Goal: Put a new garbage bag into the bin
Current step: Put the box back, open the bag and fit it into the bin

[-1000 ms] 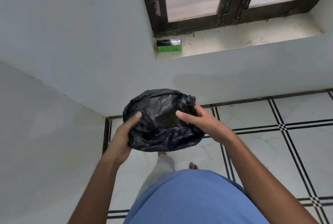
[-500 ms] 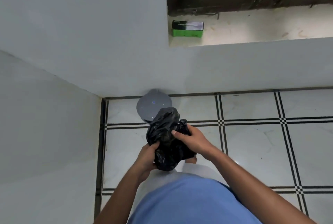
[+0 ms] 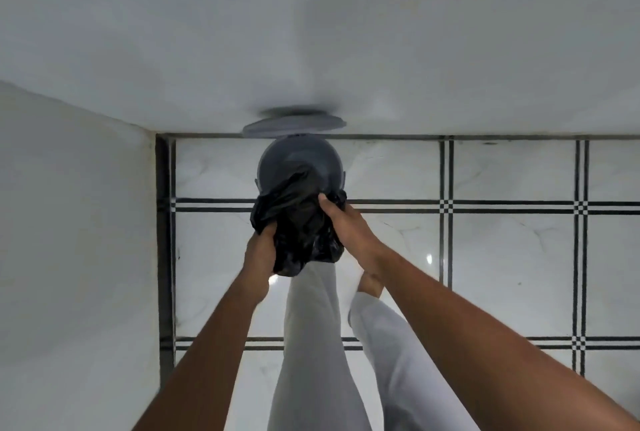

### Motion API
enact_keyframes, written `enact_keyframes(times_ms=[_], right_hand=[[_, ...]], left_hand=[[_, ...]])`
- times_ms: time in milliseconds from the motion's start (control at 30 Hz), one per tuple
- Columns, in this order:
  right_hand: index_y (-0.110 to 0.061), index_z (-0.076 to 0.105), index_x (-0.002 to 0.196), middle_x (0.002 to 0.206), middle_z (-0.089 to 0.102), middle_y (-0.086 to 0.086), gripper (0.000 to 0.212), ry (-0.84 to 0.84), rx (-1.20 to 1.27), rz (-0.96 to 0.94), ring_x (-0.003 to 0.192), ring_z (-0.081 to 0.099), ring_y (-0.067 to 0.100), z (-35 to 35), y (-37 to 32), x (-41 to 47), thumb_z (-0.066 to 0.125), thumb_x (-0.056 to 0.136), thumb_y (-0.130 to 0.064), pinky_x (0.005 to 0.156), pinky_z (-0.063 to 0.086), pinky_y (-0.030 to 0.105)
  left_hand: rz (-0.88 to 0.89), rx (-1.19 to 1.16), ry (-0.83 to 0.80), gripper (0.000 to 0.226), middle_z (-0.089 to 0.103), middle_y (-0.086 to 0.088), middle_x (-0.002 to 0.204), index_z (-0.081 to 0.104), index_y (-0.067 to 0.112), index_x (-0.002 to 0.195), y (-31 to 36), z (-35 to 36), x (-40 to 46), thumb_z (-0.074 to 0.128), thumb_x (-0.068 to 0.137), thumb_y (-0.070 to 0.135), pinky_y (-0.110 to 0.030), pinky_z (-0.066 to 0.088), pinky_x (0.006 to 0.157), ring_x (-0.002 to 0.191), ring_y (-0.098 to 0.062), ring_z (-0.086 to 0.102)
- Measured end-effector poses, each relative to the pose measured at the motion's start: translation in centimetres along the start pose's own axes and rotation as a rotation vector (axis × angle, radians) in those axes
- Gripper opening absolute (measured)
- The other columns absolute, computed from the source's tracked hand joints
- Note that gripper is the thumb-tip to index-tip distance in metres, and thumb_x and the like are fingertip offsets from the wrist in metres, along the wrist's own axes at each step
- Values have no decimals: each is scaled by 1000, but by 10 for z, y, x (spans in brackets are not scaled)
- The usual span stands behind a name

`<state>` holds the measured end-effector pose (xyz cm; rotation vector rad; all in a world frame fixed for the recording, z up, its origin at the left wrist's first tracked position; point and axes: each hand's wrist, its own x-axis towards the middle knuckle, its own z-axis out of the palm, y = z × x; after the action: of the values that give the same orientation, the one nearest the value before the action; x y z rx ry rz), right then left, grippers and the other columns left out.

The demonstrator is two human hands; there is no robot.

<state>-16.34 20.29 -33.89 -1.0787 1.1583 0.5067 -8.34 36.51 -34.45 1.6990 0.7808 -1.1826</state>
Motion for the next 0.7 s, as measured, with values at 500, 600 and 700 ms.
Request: enact_keyframes(times_ms=[500, 600, 700], right_hand=[[-32, 51, 164, 145, 70, 3, 98, 175, 254, 50, 135, 63, 26, 44, 73, 376, 52, 82, -87, 125, 43, 52], [-26, 55, 163, 147, 70, 4, 70, 220, 120, 15, 138, 63, 28, 44, 75, 392, 53, 105, -65, 123, 42, 42], [-20, 63, 155, 149, 69, 8, 49, 368, -82, -31, 139, 61, 33, 39, 77, 395, 52, 114, -46, 118, 44, 37]], left_hand=[[-3, 66, -124, 59, 82, -9, 117, 75, 18, 128, -3, 52, 385, 73, 77, 47, -50, 53, 111, 115, -32, 74], [-13, 113, -114, 47, 83, -9, 116, 74, 15, 130, -7, 56, 418, 67, 93, 44, -46, 54, 113, 114, -30, 75], [15, 224, -60, 48, 78, -10, 121, 70, 11, 134, -6, 58, 426, 66, 94, 37, -43, 54, 112, 116, -31, 73]])
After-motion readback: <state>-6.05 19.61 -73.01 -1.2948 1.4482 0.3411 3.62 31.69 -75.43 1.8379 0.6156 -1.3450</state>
